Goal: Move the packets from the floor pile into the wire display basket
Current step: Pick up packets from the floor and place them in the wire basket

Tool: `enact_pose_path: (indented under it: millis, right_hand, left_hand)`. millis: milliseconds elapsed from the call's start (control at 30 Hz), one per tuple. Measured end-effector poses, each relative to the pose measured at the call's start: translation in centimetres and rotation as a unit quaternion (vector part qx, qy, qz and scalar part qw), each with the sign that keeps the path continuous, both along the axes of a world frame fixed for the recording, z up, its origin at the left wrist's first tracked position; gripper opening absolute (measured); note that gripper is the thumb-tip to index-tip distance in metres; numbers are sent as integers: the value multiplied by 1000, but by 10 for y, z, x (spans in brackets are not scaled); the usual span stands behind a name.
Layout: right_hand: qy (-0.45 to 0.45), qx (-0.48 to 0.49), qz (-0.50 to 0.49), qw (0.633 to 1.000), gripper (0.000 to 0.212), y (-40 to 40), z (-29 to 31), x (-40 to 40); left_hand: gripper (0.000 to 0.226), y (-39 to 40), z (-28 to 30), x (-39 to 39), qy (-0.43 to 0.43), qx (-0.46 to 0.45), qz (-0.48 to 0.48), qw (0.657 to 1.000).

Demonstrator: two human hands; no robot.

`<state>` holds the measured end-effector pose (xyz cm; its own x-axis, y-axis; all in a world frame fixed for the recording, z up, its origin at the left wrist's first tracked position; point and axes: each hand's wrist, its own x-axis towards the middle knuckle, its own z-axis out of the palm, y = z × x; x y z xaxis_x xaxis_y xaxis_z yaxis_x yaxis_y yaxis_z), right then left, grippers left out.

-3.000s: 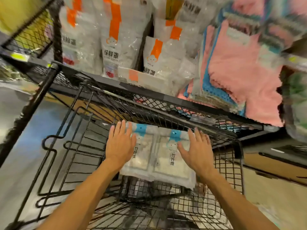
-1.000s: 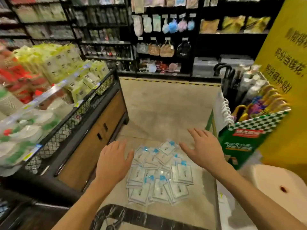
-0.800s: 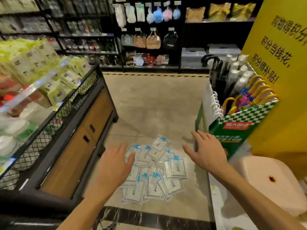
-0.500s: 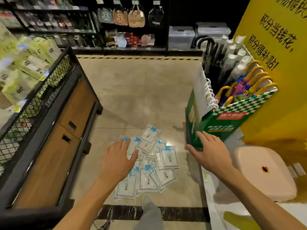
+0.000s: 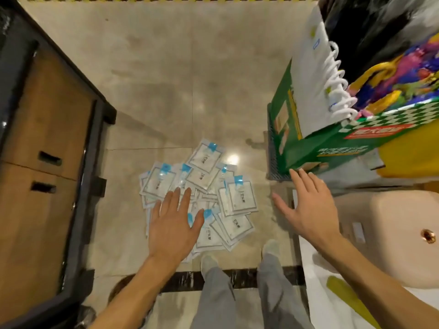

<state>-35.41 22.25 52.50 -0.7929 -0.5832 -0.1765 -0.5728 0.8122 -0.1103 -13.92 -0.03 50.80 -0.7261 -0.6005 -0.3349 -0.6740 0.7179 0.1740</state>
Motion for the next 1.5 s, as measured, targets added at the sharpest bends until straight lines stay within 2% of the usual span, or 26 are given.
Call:
enact_pose_path:
  millis: [167,367,533,700,833,967,1100,1200,1267,1367,1433,1500]
  right_hand:
    - [-17,11,3,1000,90,-14,-142,-50]
    - [-58,50,2,997,94,-8,-342,-100]
    - [-109,45,-5,993,92,0,-493,-117]
    - [-108,77,27,991,102,-2,-632,-126]
    - [-112,64,-1,992,115,-18,-720,-126]
    - [-124,9,-56,991,120,-21,-776,-114]
    - [-133,-104,-90,981,110,-14,-786,-113]
    - [-159,-194,-157,955,98,-19,-782,-116]
    - [-179,-219,-193,940,86,-24,-778,-119]
    - [-197,-206,-205,936,64,-29,-770,-126]
    - [-218,-215,-215,927,53,-30,-761,-129]
    - [-296,-261,-247,885,48,-27,-752,-133]
  left_hand:
    - [78,-9,-130,-39,-23,-12,-5,1000]
    - [87,1,-333,-74,-67,28,5,997]
    - [81,14,-495,-96,-54,8,13,998]
    - [86,20,-635,-116,-49,-19,4,999]
    - [97,21,-718,-122,-27,-49,-2,998]
    - [103,23,-758,-115,41,-87,1,995]
    - [98,25,-767,-112,105,-86,19,991]
    - [75,26,-766,-113,182,-20,61,981]
    - [57,22,-760,-117,213,30,93,972]
    - [48,19,-743,-124,210,88,143,963]
    - [44,20,-729,-127,205,92,164,961]
    - [30,23,-713,-126,207,94,175,958]
